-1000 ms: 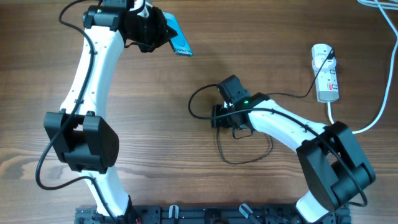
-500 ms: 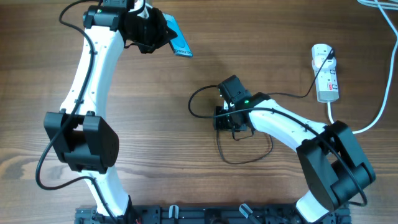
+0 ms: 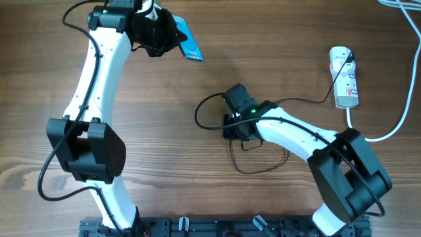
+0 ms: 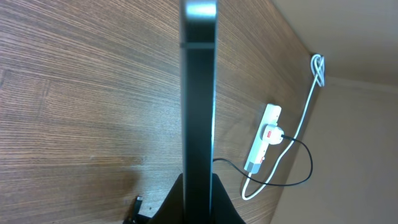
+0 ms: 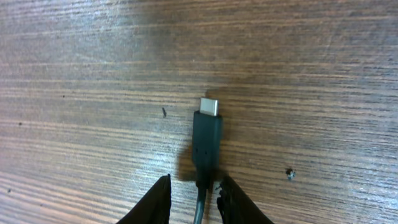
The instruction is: Plug charger to phone and switch on socket
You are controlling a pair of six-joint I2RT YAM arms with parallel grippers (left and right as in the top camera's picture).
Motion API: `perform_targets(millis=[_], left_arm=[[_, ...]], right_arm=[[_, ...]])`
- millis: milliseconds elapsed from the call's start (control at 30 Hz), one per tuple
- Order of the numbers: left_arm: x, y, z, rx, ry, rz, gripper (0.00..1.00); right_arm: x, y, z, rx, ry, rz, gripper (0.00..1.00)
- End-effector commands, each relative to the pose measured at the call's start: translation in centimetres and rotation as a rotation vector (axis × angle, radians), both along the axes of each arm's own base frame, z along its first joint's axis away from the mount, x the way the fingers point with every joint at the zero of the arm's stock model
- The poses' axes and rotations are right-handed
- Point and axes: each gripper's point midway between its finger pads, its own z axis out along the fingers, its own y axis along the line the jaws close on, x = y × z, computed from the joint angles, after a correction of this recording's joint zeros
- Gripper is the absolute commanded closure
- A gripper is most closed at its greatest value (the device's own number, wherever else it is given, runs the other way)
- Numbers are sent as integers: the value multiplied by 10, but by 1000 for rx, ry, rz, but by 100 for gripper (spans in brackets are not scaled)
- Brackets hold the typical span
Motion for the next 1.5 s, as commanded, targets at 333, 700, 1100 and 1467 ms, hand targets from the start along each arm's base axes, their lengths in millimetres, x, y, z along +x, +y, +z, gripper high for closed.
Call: perform_targets(millis=[333,700,1100,1467], left_arm=[[-3,0,17,-1,-49,-19,96],[-4,0,16,0,-45,-19,96],[-31,-58,83,-353,-355,-485,96],[-33,-68,115,-453,-545,-611,96]], right_arm=[[-9,-26,-38,-144,46,-60,84],[-10,-26,-38,-145,46,-36,96],[18,21,60,197,-117,183,96],[-6,47,235,605,-481,404,96]])
